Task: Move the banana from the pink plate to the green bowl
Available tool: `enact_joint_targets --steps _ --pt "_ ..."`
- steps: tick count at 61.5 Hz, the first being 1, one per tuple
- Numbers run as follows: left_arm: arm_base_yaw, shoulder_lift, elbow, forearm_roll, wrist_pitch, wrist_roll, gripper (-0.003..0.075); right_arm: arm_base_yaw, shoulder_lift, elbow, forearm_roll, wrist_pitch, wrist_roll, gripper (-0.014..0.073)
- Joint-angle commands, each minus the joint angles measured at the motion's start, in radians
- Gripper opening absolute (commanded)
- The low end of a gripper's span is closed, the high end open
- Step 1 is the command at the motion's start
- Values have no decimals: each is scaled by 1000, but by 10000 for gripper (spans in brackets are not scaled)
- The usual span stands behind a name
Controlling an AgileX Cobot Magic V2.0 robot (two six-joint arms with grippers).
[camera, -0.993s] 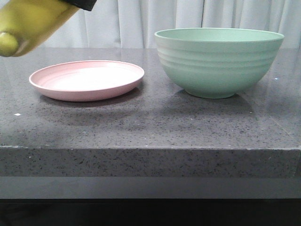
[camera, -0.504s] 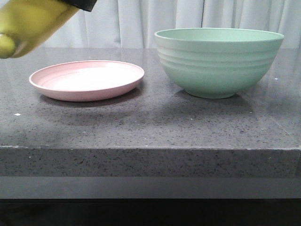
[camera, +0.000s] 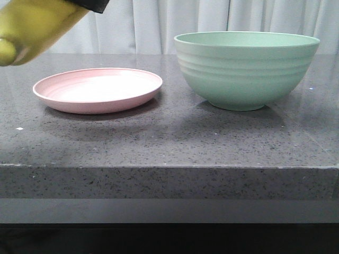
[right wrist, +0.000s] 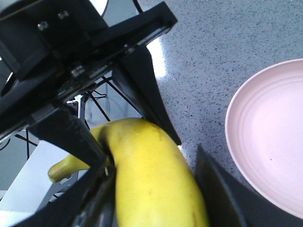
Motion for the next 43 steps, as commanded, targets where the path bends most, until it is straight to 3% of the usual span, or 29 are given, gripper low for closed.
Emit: enact_joint_targets --steps 1,37,43 --pt "-5 -23 -28 -59 -49 -6 189 3 -39 -30 69 30 -11 201" --pt "-5 -23 -28 -59 -47 -6 192 2 -39 -30 69 37 -10 201" --pt "-5 -23 -28 -59 -47 -6 283 2 -39 -30 69 37 -10 201"
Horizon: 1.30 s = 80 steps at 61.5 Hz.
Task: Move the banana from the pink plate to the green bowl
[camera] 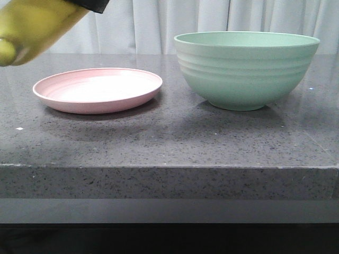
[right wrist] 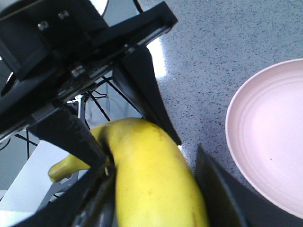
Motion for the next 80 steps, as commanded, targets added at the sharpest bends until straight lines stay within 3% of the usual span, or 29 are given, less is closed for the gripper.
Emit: enact_joint_targets --steps 1,9,15,37,56,80 --pt "-5 -23 -28 -59 -47 -8 295 2 -39 -30 69 35 -10 201" --pt "-5 -23 -28 -59 -44 -8 587 2 -39 -30 69 35 -10 201" --pt "-5 -23 -28 -57 -40 -8 675 2 -39 -30 67 35 -10 201" --pt "-5 -23 -28 -57 -40 -8 678 2 -39 -31 24 37 0 201" --pt "-5 -43 -83 -81 3 -8 678 -6 -45 -31 -94 -16 81 201" --pt "-5 -70 -114 -67 14 -8 678 -175 -89 -239 -222 40 306 201"
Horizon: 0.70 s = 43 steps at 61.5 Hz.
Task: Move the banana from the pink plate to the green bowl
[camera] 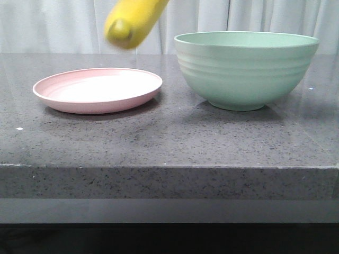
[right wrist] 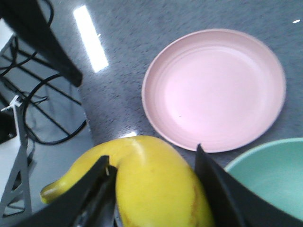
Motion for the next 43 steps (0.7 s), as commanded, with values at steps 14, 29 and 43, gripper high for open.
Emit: enact_joint_targets --steps 14,29,43 --pt "-5 -23 -33 -47 -31 -8 678 -172 -47 -92 -85 -39 132 201" --pt "-5 -23 -33 -47 -31 -8 678 -291 6 -91 -84 -38 159 201" --pt "-5 -23 -33 -47 -31 -8 678 -308 94 -91 -80 -42 159 202"
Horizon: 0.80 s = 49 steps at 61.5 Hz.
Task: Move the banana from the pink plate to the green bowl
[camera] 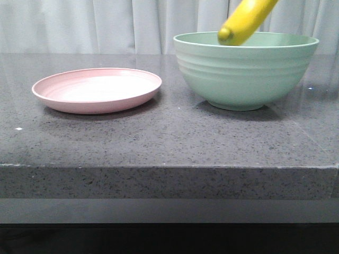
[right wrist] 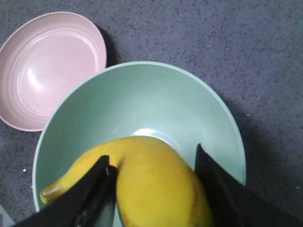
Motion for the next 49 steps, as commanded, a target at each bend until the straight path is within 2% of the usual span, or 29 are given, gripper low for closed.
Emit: enact_joint_targets --steps 1,7,17,20,28,41,49 --pt "-5 -23 -33 -47 -32 -8 678 -6 -14 -32 49 -42 -2 203" --pt "-5 -23 -33 -47 -32 -8 678 -6 20 -32 49 -59 -2 234" --pt "-5 -23 -33 -47 -32 -8 678 -6 53 -32 49 -109 -1 486" --pt "-5 -23 -33 -47 -32 -8 678 -6 53 -32 48 -111 -1 522" --pt "-5 -23 -33 -47 -34 -8 678 -6 29 -34 11 -112 34 528" --pt "-5 -23 -33 -47 -34 -8 678 -1 -71 -34 -189 -107 217 528" --pt "-5 -23 -33 -47 -34 -8 678 29 -160 -26 -217 -89 256 528"
